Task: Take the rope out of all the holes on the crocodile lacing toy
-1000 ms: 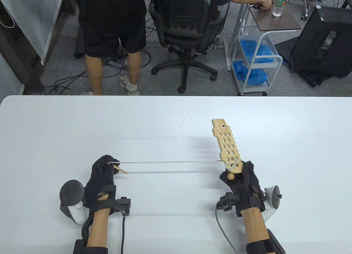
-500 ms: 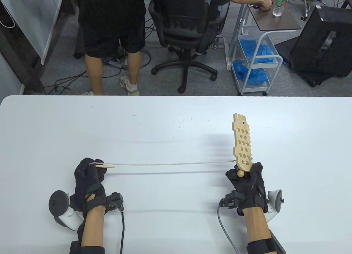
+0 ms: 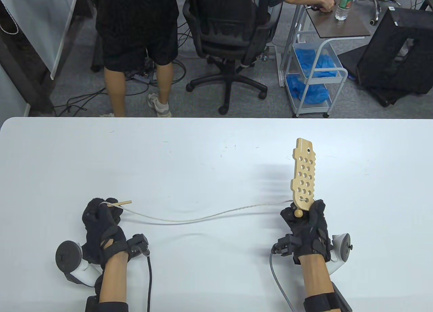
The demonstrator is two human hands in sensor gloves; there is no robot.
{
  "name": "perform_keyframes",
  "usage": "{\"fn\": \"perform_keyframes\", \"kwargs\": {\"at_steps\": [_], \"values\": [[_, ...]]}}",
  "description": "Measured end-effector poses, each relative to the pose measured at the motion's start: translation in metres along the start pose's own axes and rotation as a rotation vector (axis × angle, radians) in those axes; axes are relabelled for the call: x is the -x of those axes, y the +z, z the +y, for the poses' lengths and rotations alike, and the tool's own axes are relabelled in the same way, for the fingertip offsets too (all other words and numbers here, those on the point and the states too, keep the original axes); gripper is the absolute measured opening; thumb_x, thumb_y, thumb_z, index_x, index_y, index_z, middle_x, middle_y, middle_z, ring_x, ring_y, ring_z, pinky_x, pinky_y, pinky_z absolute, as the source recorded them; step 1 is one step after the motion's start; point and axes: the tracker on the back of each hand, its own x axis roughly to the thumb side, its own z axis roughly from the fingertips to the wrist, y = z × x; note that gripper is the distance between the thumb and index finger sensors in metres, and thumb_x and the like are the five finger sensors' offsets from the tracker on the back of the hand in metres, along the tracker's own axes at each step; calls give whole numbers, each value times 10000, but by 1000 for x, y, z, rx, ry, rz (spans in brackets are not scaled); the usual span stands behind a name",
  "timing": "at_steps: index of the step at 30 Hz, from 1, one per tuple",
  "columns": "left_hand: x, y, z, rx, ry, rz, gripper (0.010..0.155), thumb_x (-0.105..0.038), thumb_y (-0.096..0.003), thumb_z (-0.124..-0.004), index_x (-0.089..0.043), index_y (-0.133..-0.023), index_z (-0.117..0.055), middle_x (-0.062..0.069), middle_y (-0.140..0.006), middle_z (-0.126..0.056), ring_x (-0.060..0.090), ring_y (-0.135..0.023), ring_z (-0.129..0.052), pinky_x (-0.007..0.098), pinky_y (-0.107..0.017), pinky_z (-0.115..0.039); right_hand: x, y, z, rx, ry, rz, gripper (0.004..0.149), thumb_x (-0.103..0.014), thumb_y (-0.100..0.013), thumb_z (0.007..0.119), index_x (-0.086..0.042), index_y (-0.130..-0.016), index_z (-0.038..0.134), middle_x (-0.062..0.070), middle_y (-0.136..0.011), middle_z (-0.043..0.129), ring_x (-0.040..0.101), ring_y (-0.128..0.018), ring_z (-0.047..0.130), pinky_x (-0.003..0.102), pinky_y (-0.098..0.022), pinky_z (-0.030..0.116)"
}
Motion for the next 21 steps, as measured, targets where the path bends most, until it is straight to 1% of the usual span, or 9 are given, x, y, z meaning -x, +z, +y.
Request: {"fn": "perform_keyframes", "kwargs": {"at_steps": [3, 11, 16, 21], "values": [[-2, 2, -7, 33, -18, -26, 434, -440, -544, -703, -412, -975, -660, -102, -811, -956, 130, -700, -959, 521, -679, -728, 0, 0, 4, -24, 45, -8, 510, -492, -481, 686, -124, -833, 661, 78, -633, 923, 262, -454, 985, 560, -531, 747], [-20, 17, -33, 134, -147, -198, 429, -463, -523, -740, -379, -942, -719, -104, -727, -1008, 121, -626, -997, 520, -655, -753, 4, 7, 25, -129, 111, -33, 504, -479, -474, 696, -109, -816, 691, 94, -595, 936, 270, -410, 985, 573, -510, 748], [-28, 30, -54, 231, -208, -278, 427, -476, -512, -757, -370, -925, -747, -102, -683, -1029, 121, -588, -1012, 517, -638, -770, 10, 14, 38, -179, 165, -37, 500, -472, -466, 712, -103, -803, 722, 109, -565, 949, 280, -378, 988, 580, -490, 752], [-32, 50, -81, 362, -276, -356, 421, -480, -498, -773, -367, -904, -774, -104, -622, -1044, 121, -540, -1021, 518, -621, -783, 21, 25, 56, -276, 229, -27, 494, -466, -460, 730, -95, -787, 748, 118, -540, 961, 287, -352, 992, 586, -469, 758]]}}
